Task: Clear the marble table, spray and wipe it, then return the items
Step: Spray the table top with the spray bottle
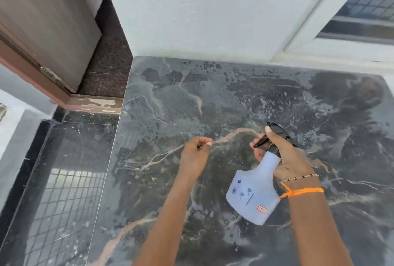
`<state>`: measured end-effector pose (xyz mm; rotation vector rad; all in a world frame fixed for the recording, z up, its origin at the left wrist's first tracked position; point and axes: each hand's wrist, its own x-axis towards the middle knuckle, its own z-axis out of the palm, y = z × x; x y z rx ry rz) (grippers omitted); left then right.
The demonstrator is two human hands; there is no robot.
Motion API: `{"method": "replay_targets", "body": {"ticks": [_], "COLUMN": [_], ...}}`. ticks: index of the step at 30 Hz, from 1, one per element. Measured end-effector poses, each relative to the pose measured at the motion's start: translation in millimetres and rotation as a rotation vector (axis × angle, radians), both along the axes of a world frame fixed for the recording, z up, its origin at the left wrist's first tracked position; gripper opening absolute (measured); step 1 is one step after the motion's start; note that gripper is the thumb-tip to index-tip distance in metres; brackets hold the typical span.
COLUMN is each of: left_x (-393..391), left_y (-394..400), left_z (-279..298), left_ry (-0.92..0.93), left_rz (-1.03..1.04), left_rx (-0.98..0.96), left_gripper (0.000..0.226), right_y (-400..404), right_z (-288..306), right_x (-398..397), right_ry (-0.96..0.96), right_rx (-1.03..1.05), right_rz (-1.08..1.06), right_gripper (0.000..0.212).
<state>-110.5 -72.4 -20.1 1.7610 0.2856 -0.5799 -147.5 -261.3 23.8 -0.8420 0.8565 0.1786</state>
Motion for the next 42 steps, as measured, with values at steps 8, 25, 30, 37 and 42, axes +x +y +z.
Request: {"method": "replay_targets", "body": {"ticks": [8,25,30,37,42], "left_x": [-33,-120,-124,-134,-163], "left_y": [-79,-246,-246,-231,-174], "left_z": [16,-8,-15,-8,-1], "left_ry": [-0.074,-0.27,-0.305,-0.357,-0.36], "left_rz": [-0.201,-0.685,-0.661,-0.543,-0.418], "left_rx": [0.05,0.721,0.744,0.636,0.662], "left_gripper": [0.014,0.067,0.075,0.073,0.082], "right_y": [-69,-269,-299,-270,-187], "right_z": [8,2,-5,-6,4], "right_x": [-48,-128,-138,-150,-151], "right_ry": [-0.125,-0.097,-0.008,-0.031,-0.022], "right_rx": [-0.071,0.072,0.105,0.252,0.282], "right_rz": [-0.076,-0.312,-0.508,-0.285,0.058], "right_gripper": [0.021,0.038,0.03,0.028,0.038]}}
